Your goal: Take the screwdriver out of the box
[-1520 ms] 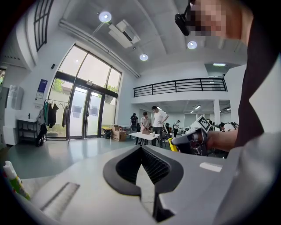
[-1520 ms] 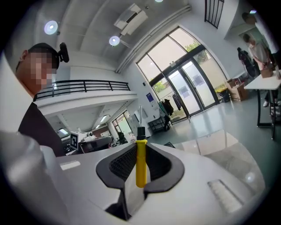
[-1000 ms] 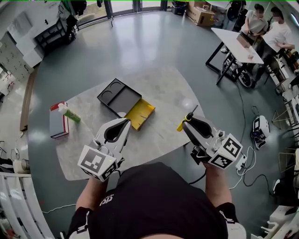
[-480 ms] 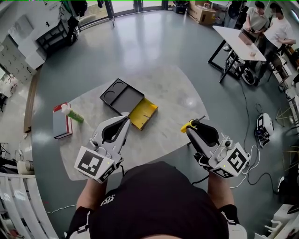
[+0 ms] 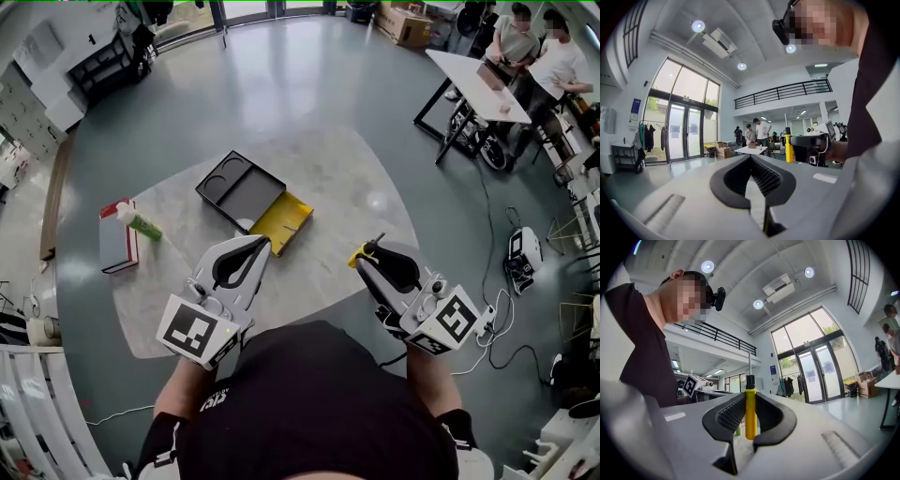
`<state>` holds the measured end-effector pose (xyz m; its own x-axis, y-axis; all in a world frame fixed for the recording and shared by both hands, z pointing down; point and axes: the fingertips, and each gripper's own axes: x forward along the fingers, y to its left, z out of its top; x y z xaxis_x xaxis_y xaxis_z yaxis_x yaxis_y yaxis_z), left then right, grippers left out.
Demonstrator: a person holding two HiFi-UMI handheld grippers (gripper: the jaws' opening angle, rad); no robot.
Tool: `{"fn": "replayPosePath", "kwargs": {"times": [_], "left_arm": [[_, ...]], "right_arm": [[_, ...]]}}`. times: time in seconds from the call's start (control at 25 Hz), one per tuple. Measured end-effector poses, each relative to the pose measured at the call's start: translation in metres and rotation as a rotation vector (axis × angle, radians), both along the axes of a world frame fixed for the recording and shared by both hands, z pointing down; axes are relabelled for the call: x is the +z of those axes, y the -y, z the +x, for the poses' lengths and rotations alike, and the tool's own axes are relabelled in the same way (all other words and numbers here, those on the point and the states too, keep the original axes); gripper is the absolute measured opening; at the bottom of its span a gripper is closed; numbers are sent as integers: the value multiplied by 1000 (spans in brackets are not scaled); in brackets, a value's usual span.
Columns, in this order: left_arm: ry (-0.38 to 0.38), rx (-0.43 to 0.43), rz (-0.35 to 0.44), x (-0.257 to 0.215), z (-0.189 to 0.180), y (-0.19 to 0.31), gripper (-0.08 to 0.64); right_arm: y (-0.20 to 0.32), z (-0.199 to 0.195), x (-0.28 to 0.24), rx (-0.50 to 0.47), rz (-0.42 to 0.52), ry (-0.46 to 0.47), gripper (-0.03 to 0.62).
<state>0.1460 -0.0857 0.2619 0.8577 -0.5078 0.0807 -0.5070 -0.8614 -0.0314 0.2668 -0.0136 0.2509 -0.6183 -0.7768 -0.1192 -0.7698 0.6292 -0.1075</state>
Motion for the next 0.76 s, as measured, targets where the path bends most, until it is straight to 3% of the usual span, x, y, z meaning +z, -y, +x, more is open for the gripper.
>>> {"fn": "replayPosePath", "kwargs": {"times": [0.76], "left_arm": [[-20,-8,-19,3,-6,4,2]], "right_arm": [[6,4,6,20,-29,20,78]]}}
